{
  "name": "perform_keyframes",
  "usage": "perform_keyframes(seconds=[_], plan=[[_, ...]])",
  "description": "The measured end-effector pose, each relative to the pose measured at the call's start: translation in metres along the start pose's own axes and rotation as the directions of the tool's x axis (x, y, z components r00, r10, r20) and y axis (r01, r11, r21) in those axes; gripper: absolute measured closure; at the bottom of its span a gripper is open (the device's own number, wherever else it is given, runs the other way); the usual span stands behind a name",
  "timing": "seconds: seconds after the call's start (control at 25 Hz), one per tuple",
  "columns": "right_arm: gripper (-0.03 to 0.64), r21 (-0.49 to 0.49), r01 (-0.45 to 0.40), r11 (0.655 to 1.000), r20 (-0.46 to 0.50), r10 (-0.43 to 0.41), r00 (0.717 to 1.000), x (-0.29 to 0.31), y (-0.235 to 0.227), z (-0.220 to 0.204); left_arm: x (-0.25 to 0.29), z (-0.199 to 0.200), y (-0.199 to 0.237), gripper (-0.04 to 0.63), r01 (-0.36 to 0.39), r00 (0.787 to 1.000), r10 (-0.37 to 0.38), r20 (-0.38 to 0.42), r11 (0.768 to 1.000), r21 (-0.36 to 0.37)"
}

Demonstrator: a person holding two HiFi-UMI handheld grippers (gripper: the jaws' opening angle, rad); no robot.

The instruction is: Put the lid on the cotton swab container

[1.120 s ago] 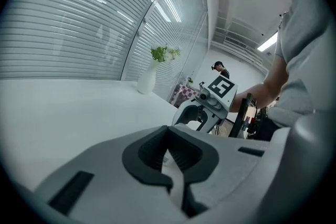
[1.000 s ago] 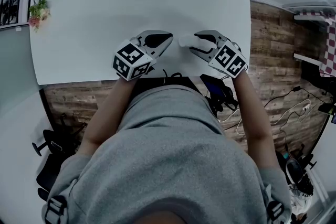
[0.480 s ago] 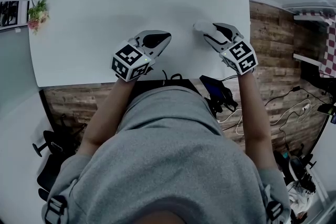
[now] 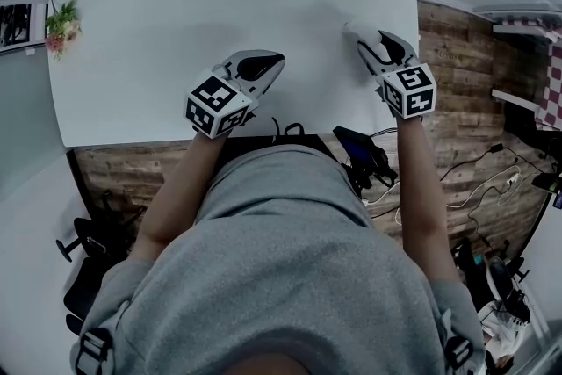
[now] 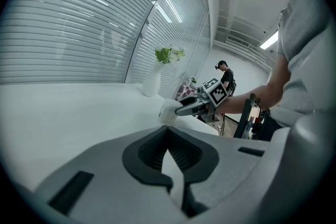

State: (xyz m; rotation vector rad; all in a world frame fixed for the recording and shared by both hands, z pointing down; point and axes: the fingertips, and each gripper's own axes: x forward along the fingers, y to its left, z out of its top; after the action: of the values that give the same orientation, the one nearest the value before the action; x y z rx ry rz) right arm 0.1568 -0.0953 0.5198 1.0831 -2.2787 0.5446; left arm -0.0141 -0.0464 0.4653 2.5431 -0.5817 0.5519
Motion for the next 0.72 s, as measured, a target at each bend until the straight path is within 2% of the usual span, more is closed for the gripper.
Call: perform_keyframes(seconds=[0.72], plan=[[0.407,0.040,0.077,0.996,0.002,-0.077,0.997,0.016,-0.036,0.018,0.003,0.001,0.005,0.589,-0.004,1.000,0.004,-0.005,1.000,-0.009]])
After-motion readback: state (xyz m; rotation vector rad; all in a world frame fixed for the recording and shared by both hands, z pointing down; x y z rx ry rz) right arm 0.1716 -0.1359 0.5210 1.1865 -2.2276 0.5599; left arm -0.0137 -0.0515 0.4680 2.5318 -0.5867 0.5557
